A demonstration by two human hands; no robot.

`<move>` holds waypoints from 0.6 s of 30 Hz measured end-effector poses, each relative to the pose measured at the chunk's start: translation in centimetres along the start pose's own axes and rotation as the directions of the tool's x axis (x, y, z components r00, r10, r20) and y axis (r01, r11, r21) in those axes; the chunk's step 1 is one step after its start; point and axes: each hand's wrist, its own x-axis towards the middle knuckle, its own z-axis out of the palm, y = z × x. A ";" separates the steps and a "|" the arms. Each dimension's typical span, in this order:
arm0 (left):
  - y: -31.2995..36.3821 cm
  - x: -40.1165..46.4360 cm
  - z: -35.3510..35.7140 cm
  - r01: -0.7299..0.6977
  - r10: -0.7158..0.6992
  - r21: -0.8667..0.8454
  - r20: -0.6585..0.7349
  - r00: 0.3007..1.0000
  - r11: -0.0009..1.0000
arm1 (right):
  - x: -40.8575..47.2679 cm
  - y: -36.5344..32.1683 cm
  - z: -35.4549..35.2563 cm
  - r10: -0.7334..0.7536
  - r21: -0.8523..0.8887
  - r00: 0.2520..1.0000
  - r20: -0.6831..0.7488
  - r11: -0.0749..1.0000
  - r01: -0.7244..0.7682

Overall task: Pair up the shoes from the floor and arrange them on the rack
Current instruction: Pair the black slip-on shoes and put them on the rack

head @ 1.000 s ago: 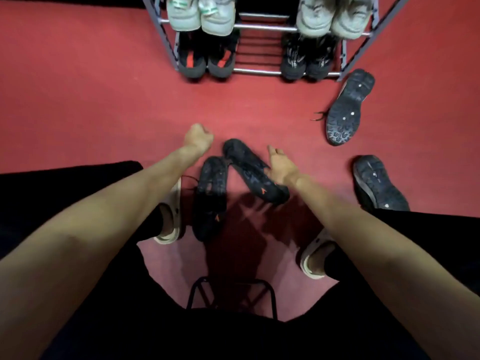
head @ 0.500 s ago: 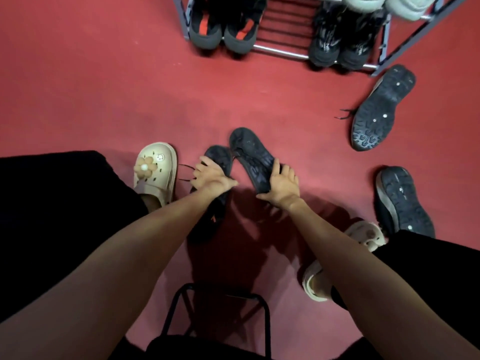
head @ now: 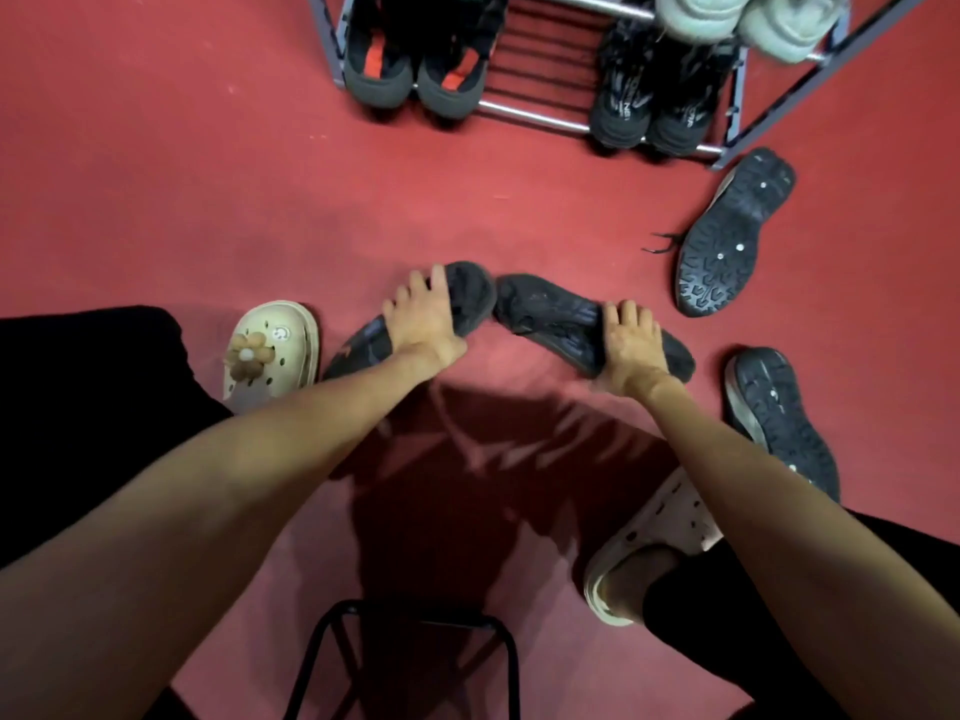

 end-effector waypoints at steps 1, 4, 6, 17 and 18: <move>0.6 0.6 -0.9 -0.100 0.101 0.036 -0.009 0.995 0.994 | -0.2 1.4 -0.1 -0.029 -0.001 0.999 0.031 1.000 0.029; 1.8 2.3 -2.9 -0.493 0.486 0.244 0.093 0.869 0.835 | -0.8 4.4 -0.3 -0.160 -0.088 0.976 0.147 0.981 0.174; 1.8 3.1 -3.1 -0.723 0.693 0.414 0.251 0.675 0.553 | -1.2 5.0 -0.2 -0.245 -0.178 0.952 0.184 0.944 0.277; -5.1 1.4 -1.5 -0.729 0.700 0.627 0.388 0.599 0.276 | 1.9 1.8 -0.8 -0.560 -0.511 0.824 0.090 0.684 0.521; -5.2 1.0 -1.6 -0.693 0.687 0.598 0.302 0.660 0.403 | 2.7 1.2 -1.4 -0.590 -0.541 0.803 0.087 0.649 0.535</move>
